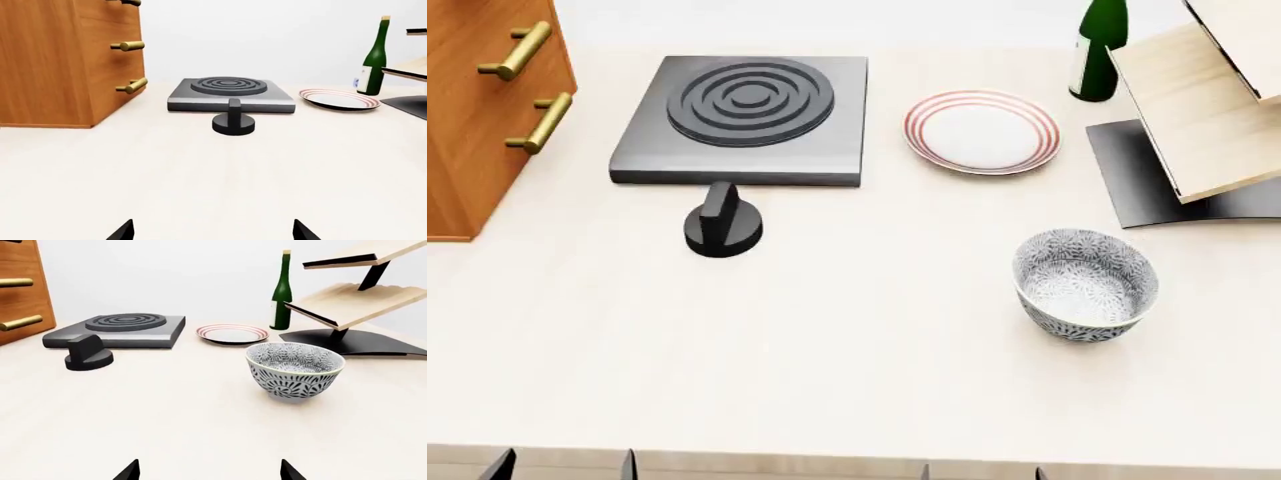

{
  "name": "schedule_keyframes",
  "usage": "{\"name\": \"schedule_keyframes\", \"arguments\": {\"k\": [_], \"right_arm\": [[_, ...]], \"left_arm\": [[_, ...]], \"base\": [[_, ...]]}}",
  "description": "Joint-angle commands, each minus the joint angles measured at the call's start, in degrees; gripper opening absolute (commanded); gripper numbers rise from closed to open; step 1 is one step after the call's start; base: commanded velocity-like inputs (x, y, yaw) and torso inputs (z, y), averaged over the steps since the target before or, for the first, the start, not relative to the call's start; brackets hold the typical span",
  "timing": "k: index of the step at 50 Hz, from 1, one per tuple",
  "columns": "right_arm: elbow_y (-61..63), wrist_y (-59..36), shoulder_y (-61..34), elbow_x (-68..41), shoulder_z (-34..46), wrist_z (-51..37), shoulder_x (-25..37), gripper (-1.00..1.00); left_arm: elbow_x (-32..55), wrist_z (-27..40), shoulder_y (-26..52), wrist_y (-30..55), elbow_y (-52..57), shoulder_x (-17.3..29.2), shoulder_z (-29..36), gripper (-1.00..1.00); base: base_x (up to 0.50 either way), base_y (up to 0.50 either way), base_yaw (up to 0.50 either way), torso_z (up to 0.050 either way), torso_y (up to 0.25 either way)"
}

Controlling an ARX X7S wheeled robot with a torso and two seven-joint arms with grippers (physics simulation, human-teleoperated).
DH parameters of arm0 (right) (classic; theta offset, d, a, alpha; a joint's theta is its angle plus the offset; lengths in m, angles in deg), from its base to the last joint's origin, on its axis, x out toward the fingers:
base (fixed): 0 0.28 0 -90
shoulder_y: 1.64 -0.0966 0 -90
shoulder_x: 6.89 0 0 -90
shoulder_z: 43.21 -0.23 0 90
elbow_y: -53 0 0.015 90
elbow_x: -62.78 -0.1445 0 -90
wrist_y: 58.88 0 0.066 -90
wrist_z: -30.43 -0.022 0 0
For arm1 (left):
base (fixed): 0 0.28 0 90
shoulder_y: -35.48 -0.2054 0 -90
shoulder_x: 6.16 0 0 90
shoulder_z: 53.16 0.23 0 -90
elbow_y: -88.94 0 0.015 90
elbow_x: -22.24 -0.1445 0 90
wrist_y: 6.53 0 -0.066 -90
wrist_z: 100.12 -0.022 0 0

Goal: Put the bowl on the stove.

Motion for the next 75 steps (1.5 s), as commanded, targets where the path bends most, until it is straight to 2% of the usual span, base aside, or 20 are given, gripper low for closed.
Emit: {"name": "schedule_keyframes", "arguments": {"k": [1,8,14,18,22,26,28,34,35,36,39,43,48,54,60,67,75], "right_arm": [[-0.5,0.3,-0.2,-1.0,1.0,-1.1,0.8,1.00],[0.0,-0.1,-1.0,-1.1,1.8,-0.6,2.3,1.00],[6.0,-6.9,-4.8,-3.3,-1.1,-1.8,4.6,1.00],[15.7,-17.1,-8.7,-11.0,-7.0,0.0,9.8,1.00],[19.3,-21.7,-11.5,-12.8,-10.0,2.0,15.8,1.00],[21.4,-26.3,-12.9,-17.5,-15.5,3.5,20.2,1.00],[24.1,-29.7,-12.9,-22.4,-21.0,4.8,23.4,1.00],[26.9,-33.9,-11.0,-27.6,-30.2,6.3,29.0,1.00],[27.2,-35.6,-10.2,-31.2,-35.1,7.6,30.5,1.00],[27.3,-35.7,-10.2,-31.3,-35.2,7.6,30.6,1.00],[29.4,-39.2,-7.5,-37.2,-44.7,9.4,33.5,1.00],[32.0,-40.3,-3.0,-42.2,-55.1,13.4,34.6,1.00],[32.4,-41.1,0.1,-43.9,-61.5,15.4,34.8,1.00],[31.6,-40.5,1.8,-45.3,-63.6,17.9,33.0,1.00],[31.2,-40.0,1.8,-45.2,-63.4,18.0,32.1,1.00],[31.4,-39.0,1.9,-45.1,-62.4,19.0,31.3,1.00],[31.7,-37.4,2.4,-43.5,-59.9,20.5,30.4,1.00]], "left_arm": [[1.1,0.9,-0.1,-1.2,-0.5,0.9,1.0,1.00],[2.5,1.6,-0.1,-1.8,-0.4,1.3,0.6,1.00],[2.8,2.3,-0.1,-2.0,2.1,2.1,0.2,1.00],[3.0,3.3,-0.2,-2.8,6.3,3.0,-0.8,1.00],[1.9,4.6,-0.7,-5.5,12.5,3.8,-1.4,1.00],[2.6,4.6,-1.3,-10.5,19.0,4.8,-2.8,1.00],[4.5,4.6,-1.9,-13.9,24.2,5.7,-4.6,1.00],[11.3,6.3,-1.2,-10.7,36.1,8.4,-8.5,1.00],[15.5,6.0,-1.2,-10.6,39.8,10.0,-10.2,1.00],[15.6,6.1,-1.3,-10.6,39.9,10.1,-10.3,1.00],[17.7,5.6,-2.4,-12.2,45.7,12.6,-13.3,1.00],[19.3,5.6,-3.0,-13.1,49.5,14.4,-15.8,1.00],[21.4,6.6,-3.0,-11.7,54.1,17.2,-18.2,1.00],[22.7,8.4,-1.7,-9.6,58.0,19.8,-19.4,1.00],[25.4,8.8,-2.1,-11.7,57.1,19.3,-19.9,1.00],[24.6,8.4,-2.5,-12.6,55.9,19.0,-19.6,1.00],[25.2,9.4,-2.2,-12.6,56.2,19.3,-19.8,1.00]], "base": [[0.00,0.00,0.00,0.000,0.000],[0.00,0.00,0.00,0.000,0.000],[0.00,0.00,0.00,0.000,0.000],[0.00,0.00,0.00,0.000,0.000],[0.00,0.00,0.00,0.000,0.000],[0.00,0.00,0.00,0.000,0.000],[0.00,0.00,0.00,0.000,0.000],[0.00,0.00,0.00,0.000,0.000],[0.00,0.00,0.00,0.000,0.000],[0.00,0.00,0.00,0.000,0.000],[0.00,0.00,0.00,0.000,0.000],[0.00,0.00,0.00,0.000,0.000],[0.00,0.00,0.00,0.000,0.000],[0.00,0.00,0.00,0.000,0.000],[0.00,0.00,0.00,0.000,0.000],[0.00,0.00,0.00,0.000,0.000],[0.00,0.49,0.00,0.000,0.000]]}}
